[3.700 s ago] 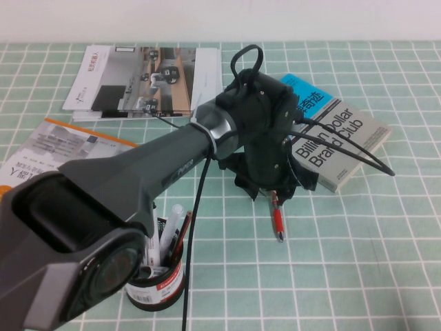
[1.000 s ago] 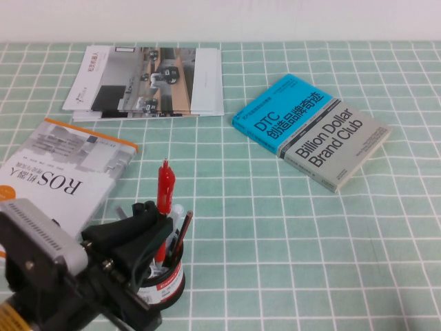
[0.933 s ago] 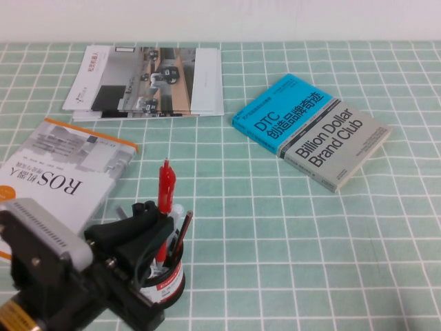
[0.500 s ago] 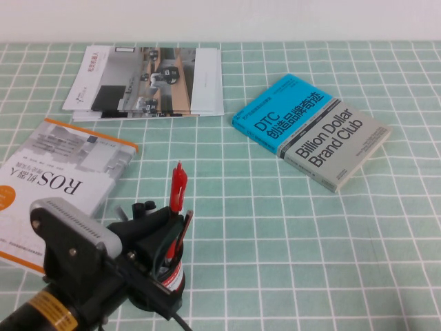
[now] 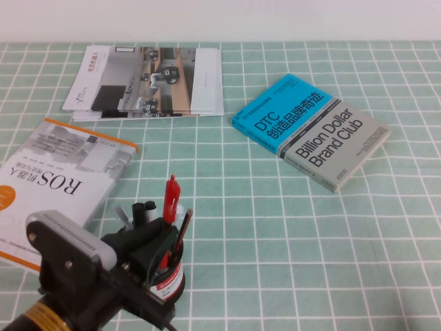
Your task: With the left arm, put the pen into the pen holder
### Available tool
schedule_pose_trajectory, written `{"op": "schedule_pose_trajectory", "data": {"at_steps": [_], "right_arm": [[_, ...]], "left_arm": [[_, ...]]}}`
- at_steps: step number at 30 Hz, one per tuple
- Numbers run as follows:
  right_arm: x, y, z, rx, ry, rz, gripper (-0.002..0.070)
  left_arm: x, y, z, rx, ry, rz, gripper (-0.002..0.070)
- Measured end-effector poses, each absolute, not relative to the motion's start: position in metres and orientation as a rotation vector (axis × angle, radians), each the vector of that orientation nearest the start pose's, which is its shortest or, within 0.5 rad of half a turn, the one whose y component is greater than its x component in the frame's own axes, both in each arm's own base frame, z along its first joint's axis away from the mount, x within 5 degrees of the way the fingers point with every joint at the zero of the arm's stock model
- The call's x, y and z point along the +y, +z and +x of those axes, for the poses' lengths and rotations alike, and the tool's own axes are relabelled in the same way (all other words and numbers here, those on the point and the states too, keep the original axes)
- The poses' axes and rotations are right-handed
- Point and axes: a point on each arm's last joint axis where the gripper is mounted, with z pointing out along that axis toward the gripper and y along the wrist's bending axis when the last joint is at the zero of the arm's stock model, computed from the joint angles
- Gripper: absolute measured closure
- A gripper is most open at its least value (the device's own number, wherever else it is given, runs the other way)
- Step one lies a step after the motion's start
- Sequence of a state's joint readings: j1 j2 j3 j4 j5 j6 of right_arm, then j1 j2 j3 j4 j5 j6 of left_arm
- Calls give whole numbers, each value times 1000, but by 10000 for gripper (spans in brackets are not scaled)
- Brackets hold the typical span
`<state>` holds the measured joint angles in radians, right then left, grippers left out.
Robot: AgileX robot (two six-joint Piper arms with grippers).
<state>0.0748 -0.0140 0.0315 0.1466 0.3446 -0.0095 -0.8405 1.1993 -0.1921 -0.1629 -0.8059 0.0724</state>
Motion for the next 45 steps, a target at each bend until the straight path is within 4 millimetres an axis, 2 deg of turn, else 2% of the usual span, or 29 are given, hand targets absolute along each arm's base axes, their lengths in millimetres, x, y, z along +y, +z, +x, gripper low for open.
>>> {"op": "schedule_pose_trajectory", "data": {"at_steps": [3,6,14,21,25,27,31,33,40,45], "right_arm": [[8,173,53,1846,188,15,696],[8,173,53,1846,188,15,696],[8,173,53,1846,188,15,696],[8,173,53,1846,188,15,696],[8,173,53,1846,188,15,696],[8,173,53,1846,188,15,696],[8,173,53,1846,188,15,696],[8,173,53,1846,188,15,696],[8,173,53,1846,188,15,696],[8,173,53,1846,188,15,696]], "left_arm": [[-135,202,135,1618,-557,587,603],[-135,201,135,1617,-557,586,567],[-135,201,135,1620,-568,574,365],[-135,209,133,1554,-591,580,333],[-131,223,126,1499,-649,559,378],[-127,230,121,1490,-686,534,430],[-116,243,110,1490,-748,484,596],[-108,248,104,1498,-768,462,640],[-91,256,87,1583,-778,480,674],[-88,254,83,1612,-772,501,675]]}}
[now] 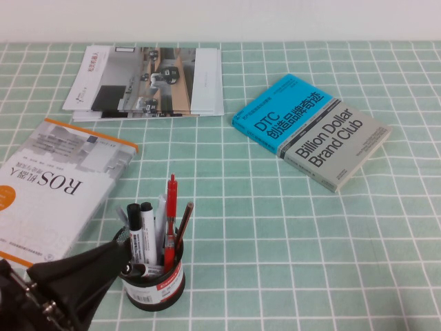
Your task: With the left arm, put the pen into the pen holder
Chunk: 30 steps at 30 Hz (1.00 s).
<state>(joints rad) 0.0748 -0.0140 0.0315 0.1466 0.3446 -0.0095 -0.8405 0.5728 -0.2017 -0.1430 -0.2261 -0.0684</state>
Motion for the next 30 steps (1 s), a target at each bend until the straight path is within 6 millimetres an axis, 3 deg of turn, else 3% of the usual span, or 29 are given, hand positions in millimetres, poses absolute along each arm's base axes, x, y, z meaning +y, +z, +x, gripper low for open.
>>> {"op": "schedule_pose_trajectory", "data": {"at_steps": [17,23,30], "right_arm": [[8,173,53,1846,188,15,696],[8,173,53,1846,188,15,696],[8,173,53,1846,188,15,696]], "left_arm": [[-82,243,82,1573,-608,621,677],[-47,231,82,1586,-428,397,678],[-18,219,64,1557,-258,170,678]]}}
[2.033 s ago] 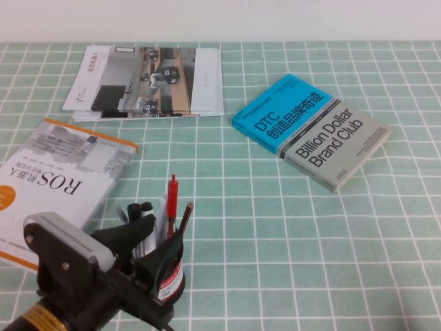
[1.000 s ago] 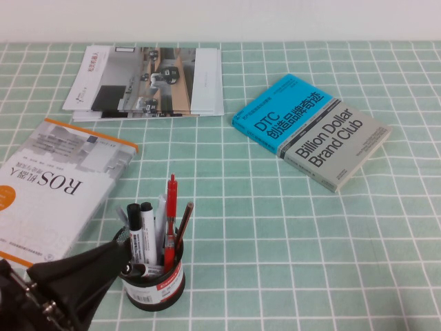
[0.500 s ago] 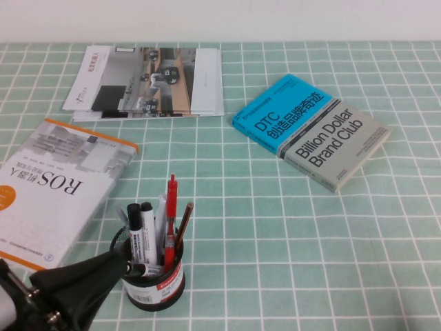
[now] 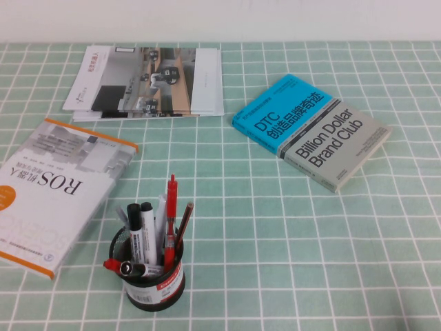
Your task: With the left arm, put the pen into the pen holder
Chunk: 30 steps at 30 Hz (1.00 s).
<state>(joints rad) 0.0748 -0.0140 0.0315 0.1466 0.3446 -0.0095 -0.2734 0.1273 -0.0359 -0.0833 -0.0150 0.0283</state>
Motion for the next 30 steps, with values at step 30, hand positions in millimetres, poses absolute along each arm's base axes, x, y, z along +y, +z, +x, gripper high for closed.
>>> {"op": "schedule_pose_trajectory", "data": {"at_steps": [30], "right_arm": [[8,173,53,1846,188,15,696]], "left_arm": [[-8,172,52,1876,-137,92,678]]}}
